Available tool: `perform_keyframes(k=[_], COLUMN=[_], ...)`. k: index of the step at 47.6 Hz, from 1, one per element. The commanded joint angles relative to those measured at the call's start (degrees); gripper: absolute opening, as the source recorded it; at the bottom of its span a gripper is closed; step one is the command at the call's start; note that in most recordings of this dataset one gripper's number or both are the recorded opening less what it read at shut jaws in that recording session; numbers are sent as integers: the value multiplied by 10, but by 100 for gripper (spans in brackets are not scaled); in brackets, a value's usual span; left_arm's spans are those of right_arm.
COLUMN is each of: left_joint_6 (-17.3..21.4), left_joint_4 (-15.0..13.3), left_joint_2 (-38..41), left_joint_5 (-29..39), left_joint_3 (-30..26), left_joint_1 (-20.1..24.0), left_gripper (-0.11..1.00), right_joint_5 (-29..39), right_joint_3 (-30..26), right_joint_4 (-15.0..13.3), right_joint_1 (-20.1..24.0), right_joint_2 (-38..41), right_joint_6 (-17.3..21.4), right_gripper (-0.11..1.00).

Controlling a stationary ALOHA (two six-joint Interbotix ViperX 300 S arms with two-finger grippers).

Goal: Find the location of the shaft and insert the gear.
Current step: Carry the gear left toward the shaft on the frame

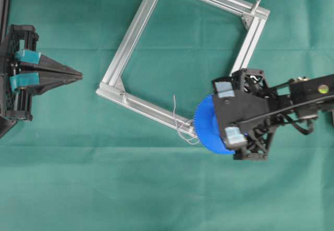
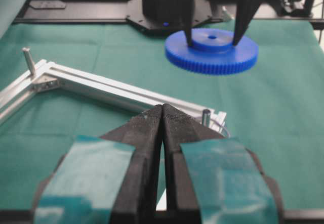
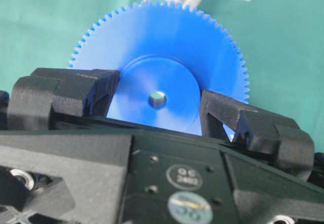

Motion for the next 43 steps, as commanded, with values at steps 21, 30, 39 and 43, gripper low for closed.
perform_keyframes(k=[21,30,39,43], left_joint_6=[2,2,1,1], left_joint_4=[-1,-1,-1,-1], left_joint_2=[5,4,4,4], left_joint_5=[5,10,10,10], left_joint_3=[-15,-15,-15,-15], left_joint_1=[-1,-1,-1,-1], left_gripper=[1,1,1,1], right_joint_5=[-8,-36,-53,-58], right_joint_3=[-67,-70,-67,-65], right_joint_4=[-12,-17,-17,-18], right_joint_1=[-30,-37,-38,-39], right_joint_2=[69,95,114,124], right_joint_6=[-4,-6,-12,-11], right_gripper=[68,68,68,68])
